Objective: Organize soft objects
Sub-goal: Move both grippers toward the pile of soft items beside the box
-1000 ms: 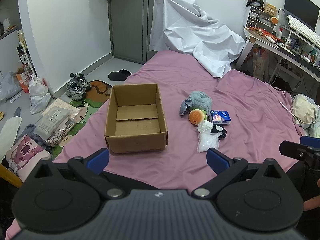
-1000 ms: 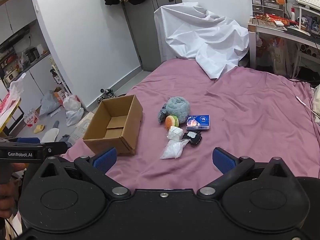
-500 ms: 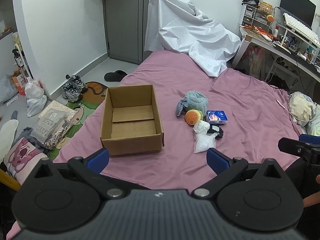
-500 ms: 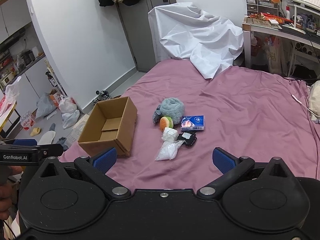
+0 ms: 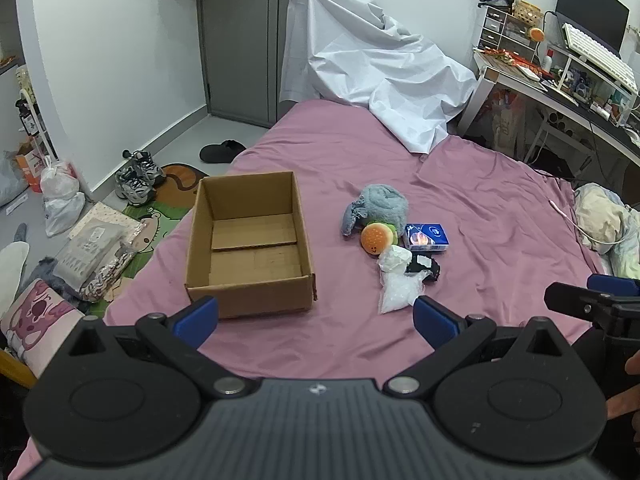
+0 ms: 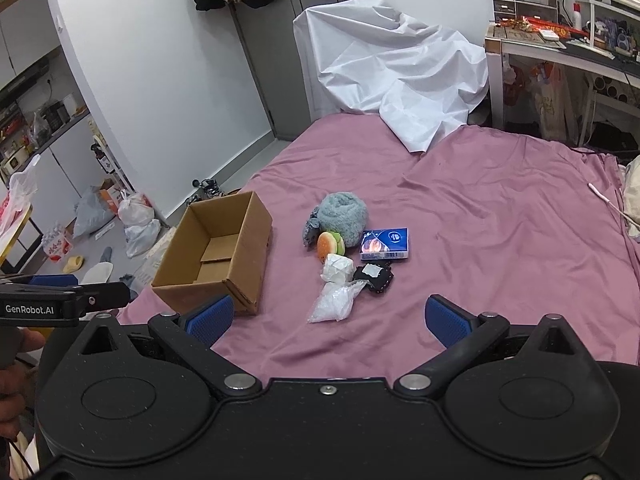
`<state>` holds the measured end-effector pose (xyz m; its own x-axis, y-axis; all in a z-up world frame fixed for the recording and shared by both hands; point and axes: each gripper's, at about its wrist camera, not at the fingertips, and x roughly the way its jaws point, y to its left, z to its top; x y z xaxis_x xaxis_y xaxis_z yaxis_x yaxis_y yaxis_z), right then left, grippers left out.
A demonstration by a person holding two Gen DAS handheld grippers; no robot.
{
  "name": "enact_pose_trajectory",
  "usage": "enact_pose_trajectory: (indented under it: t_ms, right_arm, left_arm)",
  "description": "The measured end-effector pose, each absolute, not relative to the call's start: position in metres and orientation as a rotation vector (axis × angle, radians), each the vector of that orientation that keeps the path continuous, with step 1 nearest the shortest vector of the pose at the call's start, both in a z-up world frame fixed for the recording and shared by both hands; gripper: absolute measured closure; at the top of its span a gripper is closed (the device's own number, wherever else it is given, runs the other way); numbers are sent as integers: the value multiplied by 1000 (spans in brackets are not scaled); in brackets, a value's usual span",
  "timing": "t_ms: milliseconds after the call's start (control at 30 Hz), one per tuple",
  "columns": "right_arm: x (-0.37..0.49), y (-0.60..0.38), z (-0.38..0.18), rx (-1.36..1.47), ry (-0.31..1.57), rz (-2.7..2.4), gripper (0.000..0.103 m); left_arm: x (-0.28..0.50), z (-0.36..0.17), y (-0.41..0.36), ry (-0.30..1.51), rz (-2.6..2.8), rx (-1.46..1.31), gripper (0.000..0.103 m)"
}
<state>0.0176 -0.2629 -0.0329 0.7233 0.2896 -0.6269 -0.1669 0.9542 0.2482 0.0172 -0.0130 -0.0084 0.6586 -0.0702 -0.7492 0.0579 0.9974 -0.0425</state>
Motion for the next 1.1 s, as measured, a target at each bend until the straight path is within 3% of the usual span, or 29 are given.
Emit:
enact_pose_trajectory:
  t_ms: [1100]
  right_arm:
    - [118, -302, -82, 315, 847, 245, 0]
  left_arm:
    - [101, -75, -66, 936, -106, -74, 1]
